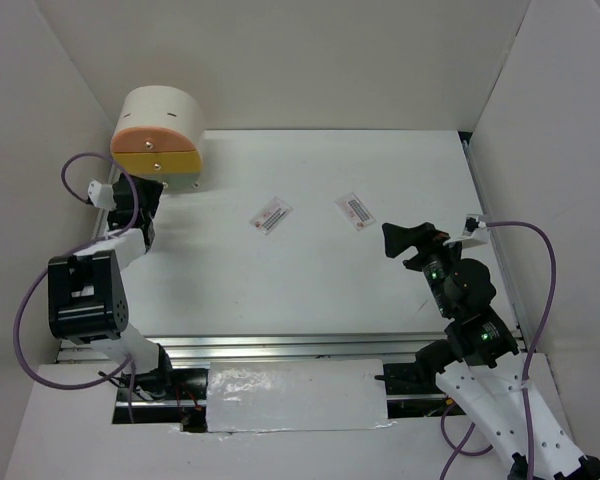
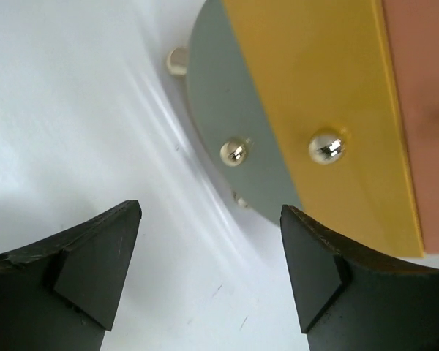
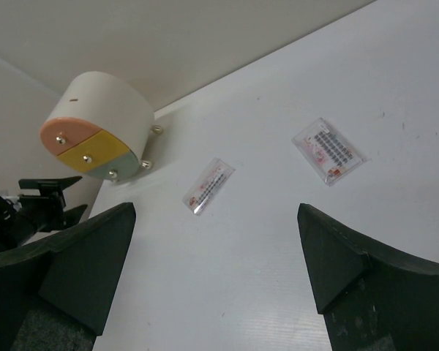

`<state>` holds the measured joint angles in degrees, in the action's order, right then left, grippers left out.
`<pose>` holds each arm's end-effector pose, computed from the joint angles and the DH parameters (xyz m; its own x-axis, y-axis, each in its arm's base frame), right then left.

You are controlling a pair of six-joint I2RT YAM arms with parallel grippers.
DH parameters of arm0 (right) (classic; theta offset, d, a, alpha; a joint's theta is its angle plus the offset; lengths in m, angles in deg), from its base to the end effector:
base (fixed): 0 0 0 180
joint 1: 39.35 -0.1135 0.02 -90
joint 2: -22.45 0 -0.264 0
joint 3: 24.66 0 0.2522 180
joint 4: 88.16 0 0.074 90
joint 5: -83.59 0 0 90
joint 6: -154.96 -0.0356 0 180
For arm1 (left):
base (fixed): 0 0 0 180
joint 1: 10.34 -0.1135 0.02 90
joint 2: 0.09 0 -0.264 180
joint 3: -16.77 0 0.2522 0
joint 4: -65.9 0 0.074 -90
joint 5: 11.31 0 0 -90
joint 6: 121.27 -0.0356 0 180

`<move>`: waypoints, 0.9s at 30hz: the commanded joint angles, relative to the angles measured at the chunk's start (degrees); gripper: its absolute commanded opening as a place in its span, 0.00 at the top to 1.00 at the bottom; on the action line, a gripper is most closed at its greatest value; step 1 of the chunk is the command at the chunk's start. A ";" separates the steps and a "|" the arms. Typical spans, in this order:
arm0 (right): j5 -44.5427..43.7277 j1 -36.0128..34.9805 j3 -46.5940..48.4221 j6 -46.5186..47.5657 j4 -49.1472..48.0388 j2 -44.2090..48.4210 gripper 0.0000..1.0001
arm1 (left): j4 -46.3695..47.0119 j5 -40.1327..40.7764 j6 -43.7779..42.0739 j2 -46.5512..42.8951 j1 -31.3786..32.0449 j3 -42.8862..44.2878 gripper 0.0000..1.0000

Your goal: Organize the makeup

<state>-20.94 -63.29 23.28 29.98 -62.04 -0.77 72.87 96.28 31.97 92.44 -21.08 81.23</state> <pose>0.1086 0.0385 0.3204 -0.1121 0.5574 -0.8226 -0.1212 0.8140 0.5681 0.3467 0.0767 0.2197 0.2467 -0.8195 -0.5172 -0.5205 0.3381 -0.7841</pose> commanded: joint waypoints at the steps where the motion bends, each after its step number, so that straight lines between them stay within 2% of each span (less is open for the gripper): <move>1: 0.99 0.48 -0.33 0.71 -3.48 0.19 0.00 | 14.14 -2.02 3.55 -0.95 -0.07 -7.01 0.09; 3: 1.08 0.39 -0.60 0.71 -3.40 0.46 0.00 | 18.53 -6.39 3.12 1.94 -0.77 -7.89 0.08; 5: 1.16 0.39 -0.95 0.70 -3.66 0.98 0.00 | 27.93 -9.48 3.55 5.62 -1.56 -8.86 0.10; 7: 1.25 0.48 -0.95 0.79 -3.83 1.25 0.00 | 37.65 -12.57 4.34 9.14 -1.91 -10.18 0.16; 10: 1.69 0.48 -1.04 0.79 -3.92 1.16 0.00 | 45.76 -15.47 4.79 13.09 -2.79 -10.01 0.21; 17: 2.22 0.48 -1.21 0.97 -4.10 1.25 0.00 | 48.17 -16.97 3.73 19.08 -3.93 -4.92 0.17; 27: 2.48 0.48 -1.30 1.14 -4.71 0.72 0.00 | 48.09 -19.34 4.61 25.68 -5.25 0.01 0.21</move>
<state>-19.01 -63.18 22.38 30.15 -64.07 -0.05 115.75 78.27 36.67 116.35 -26.13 79.37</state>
